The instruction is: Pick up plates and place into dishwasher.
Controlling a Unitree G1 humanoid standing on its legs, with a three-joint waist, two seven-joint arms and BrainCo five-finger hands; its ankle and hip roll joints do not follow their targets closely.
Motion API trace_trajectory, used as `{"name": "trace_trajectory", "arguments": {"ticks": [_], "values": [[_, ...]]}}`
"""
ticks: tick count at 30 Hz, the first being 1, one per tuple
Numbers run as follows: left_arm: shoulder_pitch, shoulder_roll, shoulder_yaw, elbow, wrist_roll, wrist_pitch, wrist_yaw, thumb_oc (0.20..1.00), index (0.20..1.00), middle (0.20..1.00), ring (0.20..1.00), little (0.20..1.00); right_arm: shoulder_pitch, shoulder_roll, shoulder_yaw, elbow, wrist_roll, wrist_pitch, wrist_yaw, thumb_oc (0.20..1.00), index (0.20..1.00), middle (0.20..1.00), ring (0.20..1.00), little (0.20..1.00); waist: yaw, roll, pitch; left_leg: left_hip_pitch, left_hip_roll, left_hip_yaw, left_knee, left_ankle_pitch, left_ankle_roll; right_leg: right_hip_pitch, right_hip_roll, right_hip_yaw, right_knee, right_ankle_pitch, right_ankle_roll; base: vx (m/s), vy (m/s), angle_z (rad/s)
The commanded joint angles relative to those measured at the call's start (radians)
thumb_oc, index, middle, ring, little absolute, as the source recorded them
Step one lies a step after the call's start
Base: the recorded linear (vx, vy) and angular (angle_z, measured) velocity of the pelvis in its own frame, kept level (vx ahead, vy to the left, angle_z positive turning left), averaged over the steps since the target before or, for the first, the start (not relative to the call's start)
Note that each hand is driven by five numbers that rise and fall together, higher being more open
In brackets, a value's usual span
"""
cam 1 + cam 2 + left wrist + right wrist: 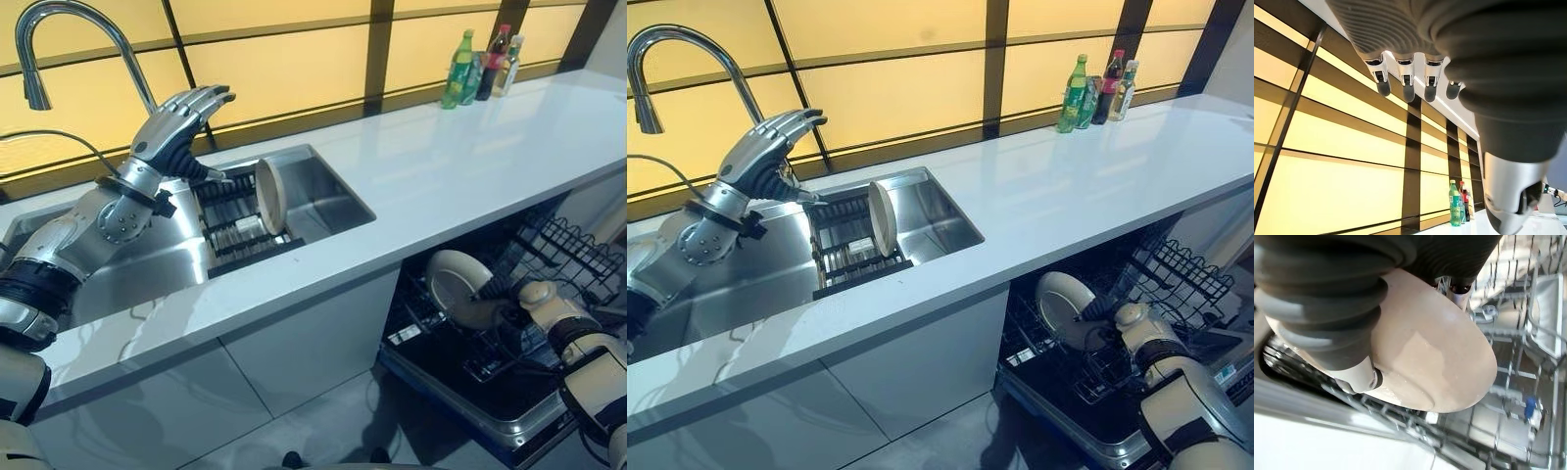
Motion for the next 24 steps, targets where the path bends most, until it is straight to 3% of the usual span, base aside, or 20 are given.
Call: {"name": "trace_trajectory", "arguments": {"ticks": [1,18,19,20,24], "values": [[-0.162,-0.004,-0.003,0.001,-0.011,0.007,0.033,1.000,1.000,1.000,1.000,1.000,-0.147,-0.018,0.060,0.079,-0.007,0.000,0.027,0.200,0.200,0.200,0.200,0.200,0.034,-0.010,0.066,-0.002,-0.087,-0.009,0.007,-0.090,0.047,0.033,-0.019,0.007,0.008,-0.076,0.069,-0.04,-0.008,0.02],[-0.141,-0.024,0.012,-0.066,-0.010,0.033,-0.010,1.000,1.000,1.000,1.000,1.000,-0.028,0.082,0.030,0.141,0.012,-0.018,0.013,0.200,0.200,0.200,0.200,0.200,0.034,0.014,0.084,0.013,-0.083,-0.009,0.007,-0.084,0.040,0.050,-0.020,0.002,0.008,-0.080,0.064,0.00,0.000,0.00],[-0.133,-0.021,0.014,-0.078,-0.007,0.042,-0.021,1.000,1.000,1.000,1.000,1.000,-0.025,0.083,0.022,0.129,0.000,-0.024,-0.016,0.715,0.715,0.715,0.715,0.715,0.033,0.014,0.081,0.016,-0.083,-0.008,0.007,-0.084,0.040,0.053,-0.019,0.003,0.008,-0.080,0.063,0.05,0.008,0.00],[-0.128,-0.017,0.014,-0.085,-0.002,0.047,-0.027,1.000,1.000,1.000,1.000,1.000,-0.024,0.081,0.021,0.116,0.011,-0.032,-0.042,1.000,1.000,1.000,1.000,1.000,0.033,0.015,0.080,0.017,-0.083,-0.008,0.007,-0.084,0.039,0.054,-0.019,0.004,0.008,-0.080,0.063,0.06,0.016,0.00],[-0.106,0.011,-0.001,-0.097,0.043,0.067,-0.034,1.000,1.000,1.000,1.000,1.000,-0.016,0.060,-0.010,0.032,0.059,-0.079,-0.135,1.000,1.000,1.000,1.000,1.000,0.025,0.015,0.072,0.025,-0.083,-0.005,0.007,-0.085,0.038,0.061,-0.016,0.007,0.008,-0.079,0.062,0.05,0.020,0.01]]}}
